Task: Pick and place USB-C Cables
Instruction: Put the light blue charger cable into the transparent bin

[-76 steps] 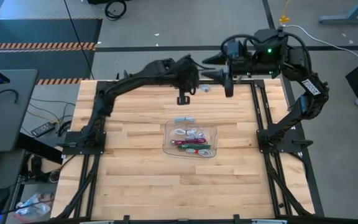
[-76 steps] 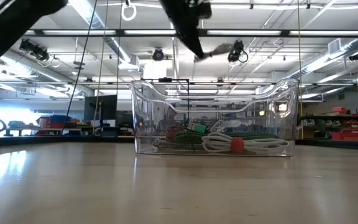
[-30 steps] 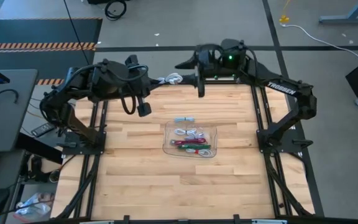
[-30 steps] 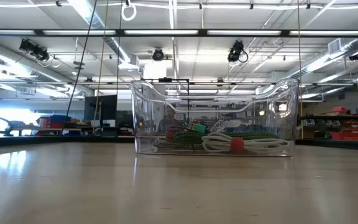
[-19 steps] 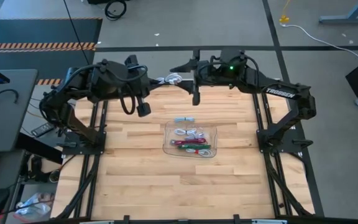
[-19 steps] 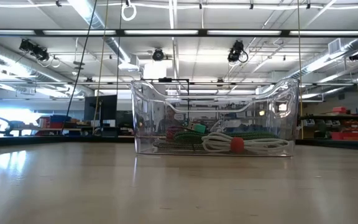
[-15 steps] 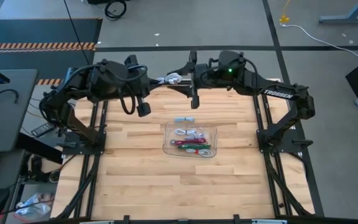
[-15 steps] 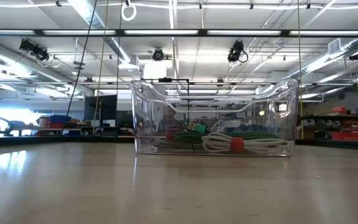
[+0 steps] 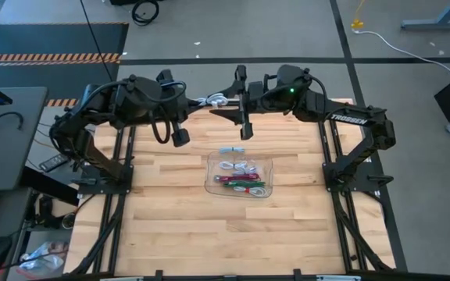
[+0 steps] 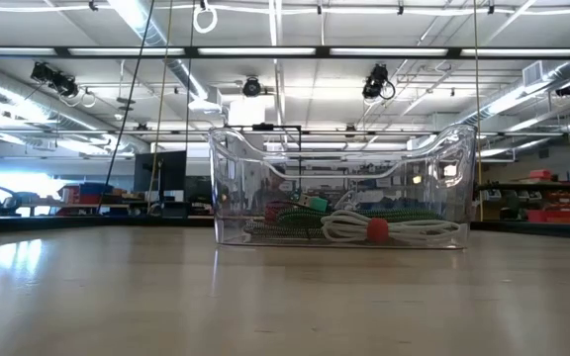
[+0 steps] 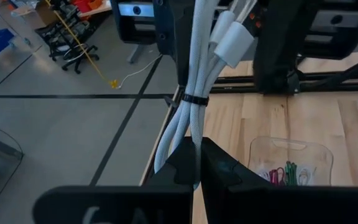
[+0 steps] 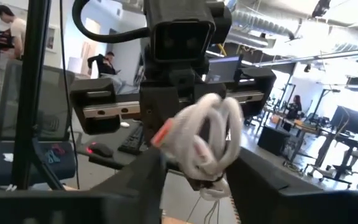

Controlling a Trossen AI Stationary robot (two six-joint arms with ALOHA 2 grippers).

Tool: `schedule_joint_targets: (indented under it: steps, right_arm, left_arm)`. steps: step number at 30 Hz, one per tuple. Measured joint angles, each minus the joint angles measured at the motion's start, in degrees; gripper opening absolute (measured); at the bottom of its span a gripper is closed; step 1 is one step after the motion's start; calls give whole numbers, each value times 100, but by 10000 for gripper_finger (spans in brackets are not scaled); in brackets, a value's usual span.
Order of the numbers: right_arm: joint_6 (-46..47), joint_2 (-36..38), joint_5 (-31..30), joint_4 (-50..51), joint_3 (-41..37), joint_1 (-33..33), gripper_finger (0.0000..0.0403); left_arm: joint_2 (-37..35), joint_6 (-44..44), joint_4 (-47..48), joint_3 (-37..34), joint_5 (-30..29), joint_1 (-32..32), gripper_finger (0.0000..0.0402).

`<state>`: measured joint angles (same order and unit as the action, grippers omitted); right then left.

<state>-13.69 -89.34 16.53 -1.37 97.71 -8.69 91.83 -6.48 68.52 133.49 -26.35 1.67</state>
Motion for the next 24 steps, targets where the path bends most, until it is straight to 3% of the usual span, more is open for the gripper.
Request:
schedule_joint_targets:
  steps: [6,7,17,24]
  right_arm:
    - [-13,11,-46,99,2,-7,33]
    - [-42,11,-49,104,2,-7,27]
    - [3,-11,-176,748,-9,-274,27]
    - [199,7,-323,1171,0,-719,27]
  left_arm:
    - [0,-1,49,0,50,9,10]
    - [0,-2,56,0,47,9,10]
    - [-2,61,325,2,262,269,74]
    - [2,1109,1262,2,290,616,86]
